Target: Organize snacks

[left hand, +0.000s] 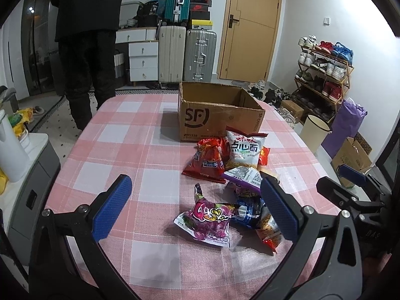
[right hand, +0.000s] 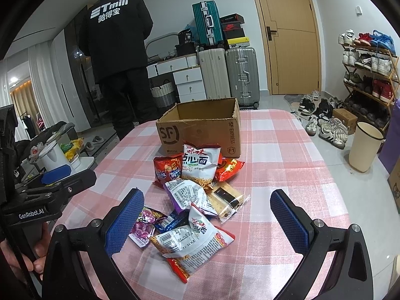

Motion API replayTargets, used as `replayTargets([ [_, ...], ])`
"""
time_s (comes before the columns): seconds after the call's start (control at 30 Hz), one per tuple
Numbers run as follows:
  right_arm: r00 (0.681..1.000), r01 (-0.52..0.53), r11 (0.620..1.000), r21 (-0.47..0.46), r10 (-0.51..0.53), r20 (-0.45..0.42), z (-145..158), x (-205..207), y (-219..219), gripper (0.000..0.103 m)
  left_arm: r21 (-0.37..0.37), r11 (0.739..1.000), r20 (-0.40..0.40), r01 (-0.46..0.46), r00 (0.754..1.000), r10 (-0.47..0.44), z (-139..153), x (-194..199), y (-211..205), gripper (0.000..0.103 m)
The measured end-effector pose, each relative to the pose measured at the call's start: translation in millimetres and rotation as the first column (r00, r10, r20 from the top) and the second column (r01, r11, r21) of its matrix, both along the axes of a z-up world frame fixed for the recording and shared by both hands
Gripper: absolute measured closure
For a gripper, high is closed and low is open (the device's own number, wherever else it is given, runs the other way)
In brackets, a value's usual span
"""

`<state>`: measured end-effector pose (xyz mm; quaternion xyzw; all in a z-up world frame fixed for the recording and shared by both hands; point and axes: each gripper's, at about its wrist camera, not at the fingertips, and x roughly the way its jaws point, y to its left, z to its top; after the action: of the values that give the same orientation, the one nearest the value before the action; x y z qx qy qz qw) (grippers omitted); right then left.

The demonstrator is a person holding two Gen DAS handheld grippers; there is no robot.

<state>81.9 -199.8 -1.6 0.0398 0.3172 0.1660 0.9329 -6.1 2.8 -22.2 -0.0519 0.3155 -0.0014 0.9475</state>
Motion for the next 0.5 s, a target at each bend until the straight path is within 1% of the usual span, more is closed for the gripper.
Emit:
replayTargets([
  [0.2,1.000,0.005,1.000,0.005,-0.005,-0.009,-4,2,-2,0.000,-0.034,0.999,-0.022,0.009,1.000,-0.009,-7,7,7,0.000],
  [0.33,1.000,0.004,1.000,0.009,-0.004,-0.019,-10,4,-3,0.000,-0.061,0.998,-0.041,0.032,0.999,-0.034,-15,13,10,0.001],
  [0.4,1.000,0.004,1.000,0.010,-0.004,-0.025,-13,5,-4,0.000,-0.095,0.994,-0.055,0.056,0.997,-0.061,-24,18,15,0.001],
  [0.5,0.999,0.004,1.000,0.011,-0.004,-0.034,-20,9,-5,0.000,-0.106,0.993,-0.075,0.057,0.995,-0.066,-35,24,17,0.001],
])
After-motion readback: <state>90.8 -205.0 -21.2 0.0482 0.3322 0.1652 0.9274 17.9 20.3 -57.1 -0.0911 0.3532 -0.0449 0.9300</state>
